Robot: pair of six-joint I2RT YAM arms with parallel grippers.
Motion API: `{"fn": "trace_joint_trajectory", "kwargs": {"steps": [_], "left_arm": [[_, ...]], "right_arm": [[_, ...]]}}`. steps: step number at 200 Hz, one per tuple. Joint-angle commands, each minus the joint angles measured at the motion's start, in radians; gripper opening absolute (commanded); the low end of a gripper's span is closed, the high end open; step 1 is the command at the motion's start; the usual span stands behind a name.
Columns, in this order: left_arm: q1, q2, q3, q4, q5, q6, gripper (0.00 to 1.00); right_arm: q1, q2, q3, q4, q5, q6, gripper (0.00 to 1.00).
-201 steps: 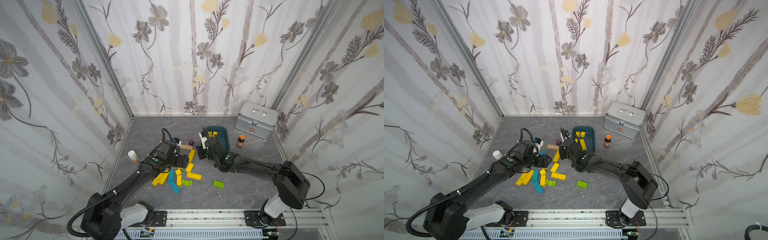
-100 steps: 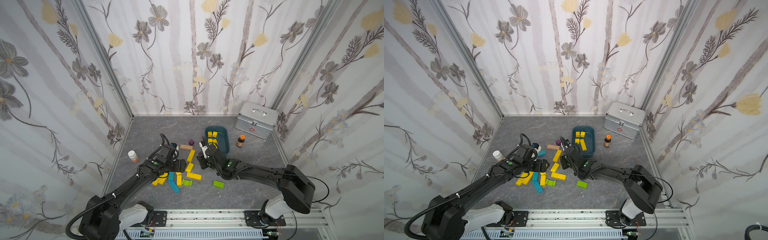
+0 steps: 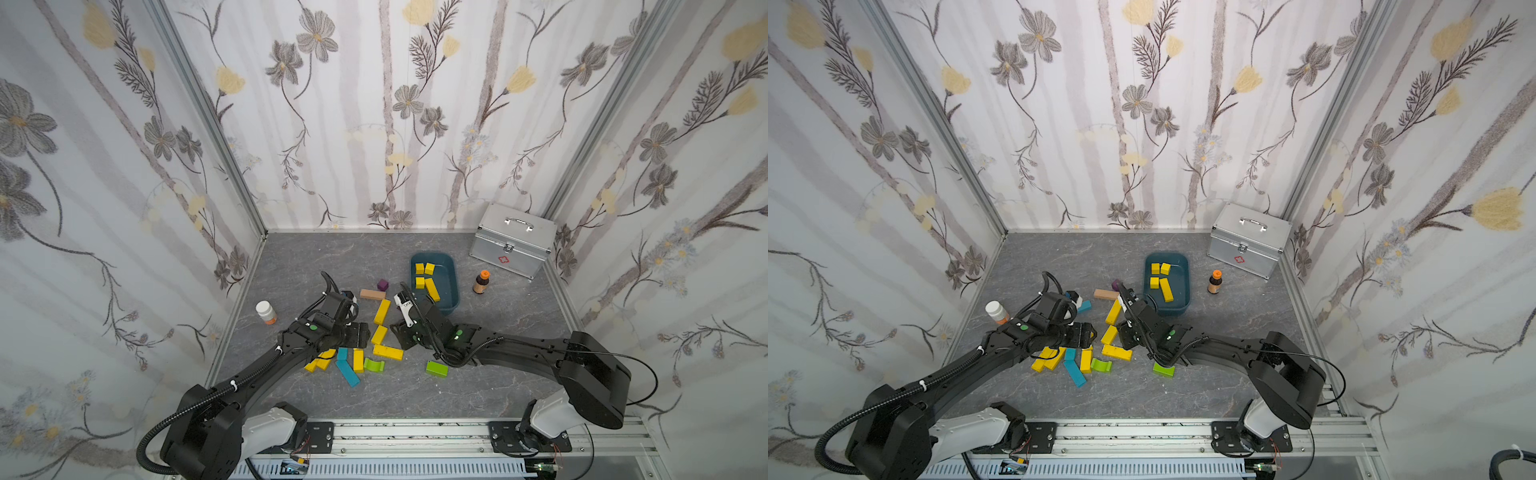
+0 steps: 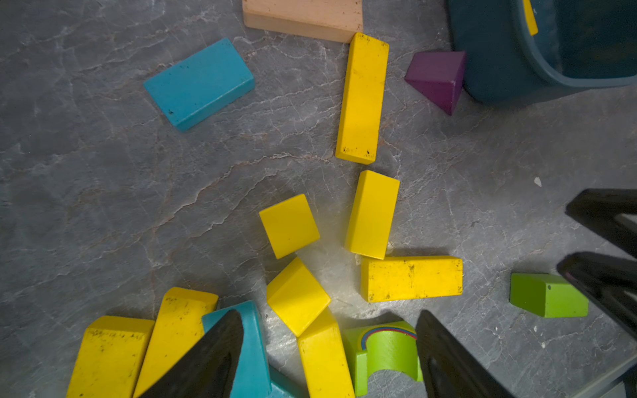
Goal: Pick out the yellow building blocks
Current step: Place the building block in the storage box, then pick up the building block from the center of the board.
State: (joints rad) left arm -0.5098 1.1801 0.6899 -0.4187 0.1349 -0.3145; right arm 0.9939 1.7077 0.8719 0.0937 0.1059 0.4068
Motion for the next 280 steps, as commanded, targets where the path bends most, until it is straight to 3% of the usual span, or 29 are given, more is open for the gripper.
{"fn": "trace_joint_trajectory", "kwargs": {"steps": [1, 80, 182, 280], "left_arm": [[-0.001, 0.011, 0.001, 0.040, -0.015, -0.030, 0.80], [-0.001, 0.170, 0.040, 0.110, -0.035, -0.031, 0.77], [0.000, 0.358, 0.092, 0.170, -0.085, 0.006, 0.62], [0.000, 0.378, 0.111, 0.155, -0.085, 0.038, 0.43]], "right_arm": [[0.002, 0.011, 0.011, 0.014, -0.009, -0.009, 0.36], [0.002, 0.034, 0.029, 0.034, 0.006, -0.022, 0.36], [-0.006, 0.027, 0.022, 0.047, 0.044, -0.033, 0.36], [-0.038, 0.032, 0.022, 0.051, 0.057, -0.045, 0.36]]}}
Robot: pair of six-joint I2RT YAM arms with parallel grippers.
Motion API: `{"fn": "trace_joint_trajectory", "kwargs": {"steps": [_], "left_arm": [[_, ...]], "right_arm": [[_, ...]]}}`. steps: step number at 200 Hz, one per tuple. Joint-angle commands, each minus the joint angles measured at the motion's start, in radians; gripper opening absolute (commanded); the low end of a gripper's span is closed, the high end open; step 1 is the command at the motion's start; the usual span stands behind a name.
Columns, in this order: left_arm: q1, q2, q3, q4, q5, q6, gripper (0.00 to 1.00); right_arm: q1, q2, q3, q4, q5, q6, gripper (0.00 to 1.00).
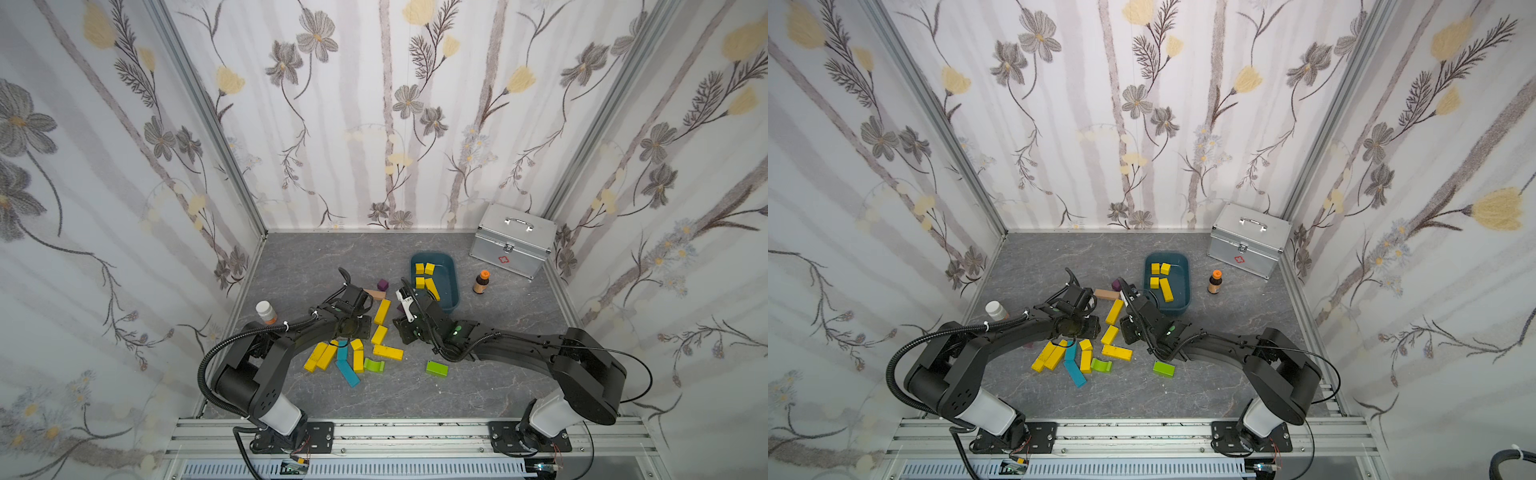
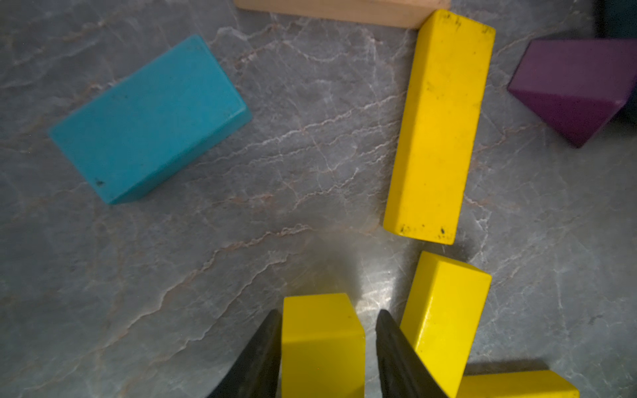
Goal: Pick out the yellow building blocks
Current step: Pick up the building block from the center of the board.
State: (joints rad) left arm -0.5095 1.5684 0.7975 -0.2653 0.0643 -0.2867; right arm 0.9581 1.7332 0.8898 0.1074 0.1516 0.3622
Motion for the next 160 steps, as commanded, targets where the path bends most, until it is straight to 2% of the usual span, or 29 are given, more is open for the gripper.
{"fn": "trace_joint_trajectory", "kwargs": {"steps": [1, 46, 99, 160], "left_arm": [[-0.001, -0.011, 0.003, 0.002, -0.015, 0.010, 0.43], [-0.001, -0.010, 0.005, 0.011, -0.003, 0.011, 0.37], [-0.001, 0.022, 0.011, 0.019, 0.009, 0.009, 0.35], [-0.001, -0.003, 0.001, 0.015, -0.014, 0.018, 0.30]], "right_arm": [[-0.002, 0.007, 0.004, 0.037, 0.011, 0.000, 0.36], [-0.009, -0.010, -0.007, 0.032, 0.009, 0.001, 0.37], [-0.009, 0.001, 0.000, 0.031, 0.006, 0.003, 0.37], [-0.008, 0.000, 0.006, 0.035, 0.011, 0.009, 0.37]]}}
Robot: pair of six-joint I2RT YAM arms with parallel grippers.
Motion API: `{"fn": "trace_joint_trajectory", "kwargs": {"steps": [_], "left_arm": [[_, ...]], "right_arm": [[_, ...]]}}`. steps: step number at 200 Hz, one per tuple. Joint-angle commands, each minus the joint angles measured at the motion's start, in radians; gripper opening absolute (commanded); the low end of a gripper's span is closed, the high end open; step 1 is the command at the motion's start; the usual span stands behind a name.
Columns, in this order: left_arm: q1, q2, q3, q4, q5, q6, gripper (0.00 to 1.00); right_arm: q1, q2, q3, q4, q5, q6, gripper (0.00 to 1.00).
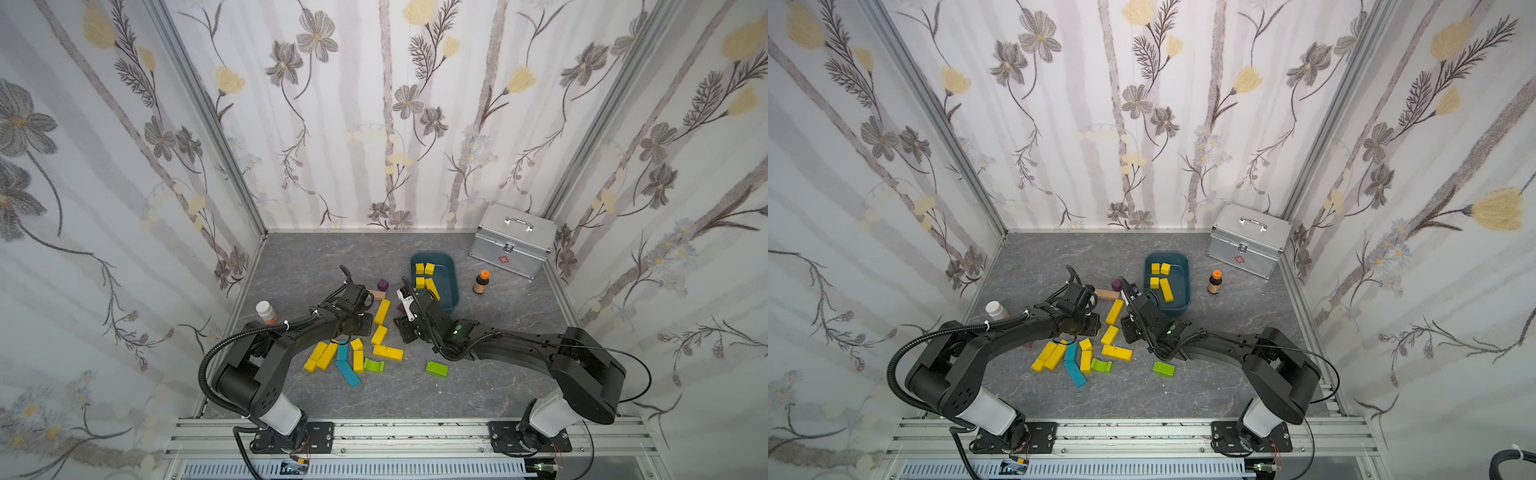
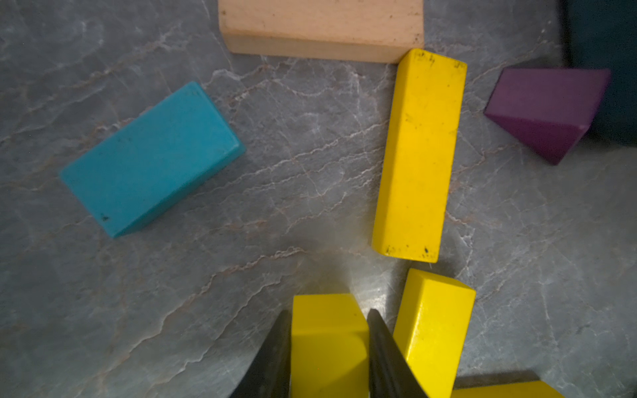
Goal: Pick out the yellow building blocks
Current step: Pick up the building block from the center of the board.
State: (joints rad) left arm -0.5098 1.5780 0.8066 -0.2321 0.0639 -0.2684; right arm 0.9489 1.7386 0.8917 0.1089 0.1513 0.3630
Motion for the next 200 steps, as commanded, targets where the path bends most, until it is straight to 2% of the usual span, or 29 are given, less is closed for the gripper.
{"fn": "trace_joint_trajectory", "kwargs": {"steps": [1, 112, 200], "left_arm": [[-0.001, -0.013, -0.009, -0.017, -0.013, -0.001, 0.30], [0.000, -0.131, -0.033, -0.001, -0.019, -0.014, 0.27], [-0.009, -0.186, 0.021, -0.026, 0.024, -0.033, 0.24]], "right_arm": [[0.001, -0.006, 0.004, 0.033, 0.011, 0.009, 0.37], [-0.001, -0.050, -0.012, 0.070, 0.012, 0.070, 0.37], [-0.045, -0.101, -0.047, 0.074, -0.008, 0.120, 0.37]]}}
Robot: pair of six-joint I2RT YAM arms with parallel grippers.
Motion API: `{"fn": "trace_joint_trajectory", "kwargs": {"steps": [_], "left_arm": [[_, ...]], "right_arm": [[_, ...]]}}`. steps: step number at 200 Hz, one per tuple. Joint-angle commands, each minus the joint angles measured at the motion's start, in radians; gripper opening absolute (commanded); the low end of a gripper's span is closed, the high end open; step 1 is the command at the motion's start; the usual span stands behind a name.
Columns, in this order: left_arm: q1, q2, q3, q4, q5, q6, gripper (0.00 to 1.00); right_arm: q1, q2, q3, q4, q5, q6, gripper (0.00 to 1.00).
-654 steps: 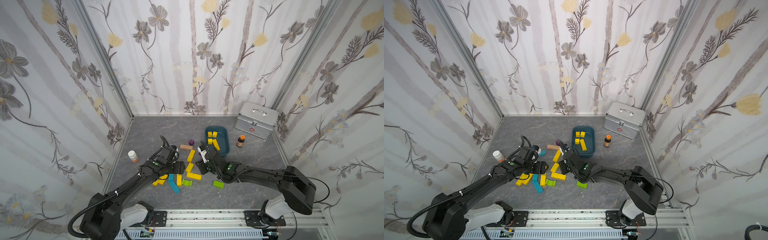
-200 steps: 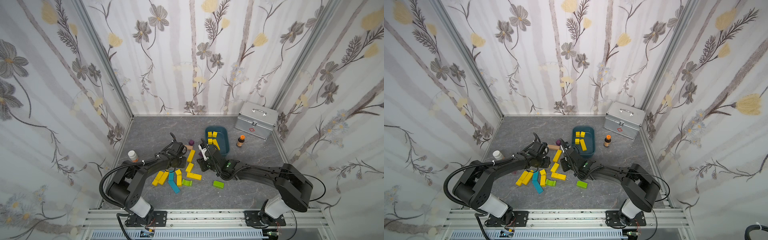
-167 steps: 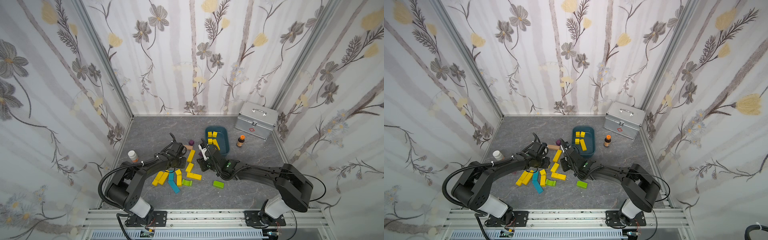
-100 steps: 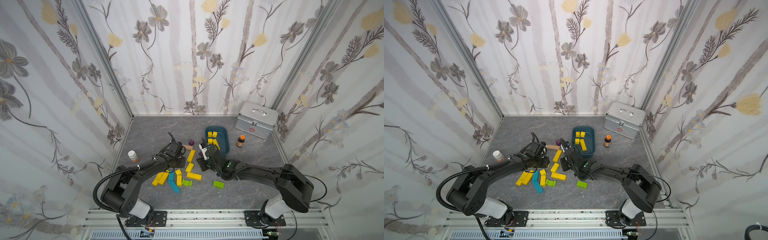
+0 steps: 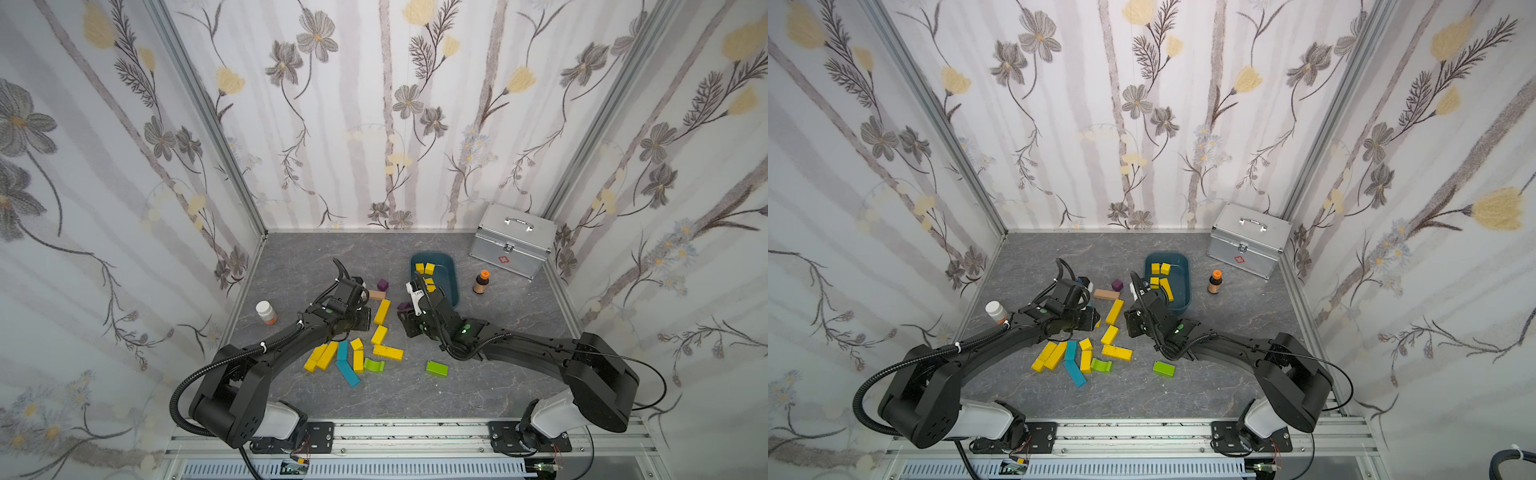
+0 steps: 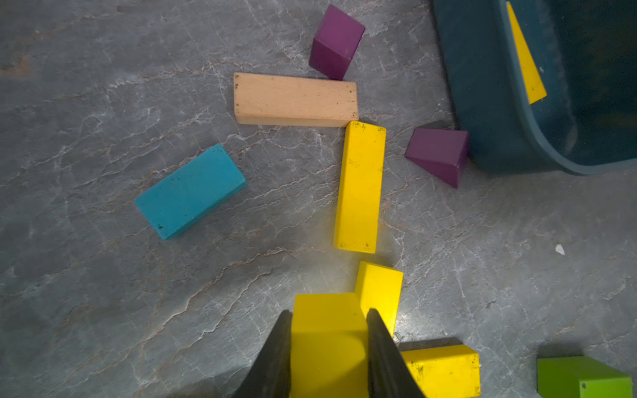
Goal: Pick out the yellow building blocks
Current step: Pick up the building block from the center of the board.
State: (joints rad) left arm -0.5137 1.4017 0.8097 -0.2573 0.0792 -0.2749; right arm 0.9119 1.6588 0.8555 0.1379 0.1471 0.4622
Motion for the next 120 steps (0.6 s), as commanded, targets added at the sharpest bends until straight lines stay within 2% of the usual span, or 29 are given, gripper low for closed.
{"fn": "trace_joint_trajectory", "kwargs": {"steps": [1, 45, 120], "left_arm": [[-0.006, -0.011, 0.019, -0.002, 0.009, -0.027, 0.23], [-0.043, 0.017, 0.084, 0.007, -0.002, -0.041, 0.23], [-0.134, 0.189, 0.332, -0.022, -0.005, -0.004, 0.23]], "right_arm": [[-0.009, -0.022, -0.011, 0.045, -0.003, 0.021, 0.37], [-0.046, -0.078, -0.054, 0.062, 0.008, 0.032, 0.37], [-0.145, -0.187, -0.152, 0.047, 0.029, 0.006, 0.38]]}}
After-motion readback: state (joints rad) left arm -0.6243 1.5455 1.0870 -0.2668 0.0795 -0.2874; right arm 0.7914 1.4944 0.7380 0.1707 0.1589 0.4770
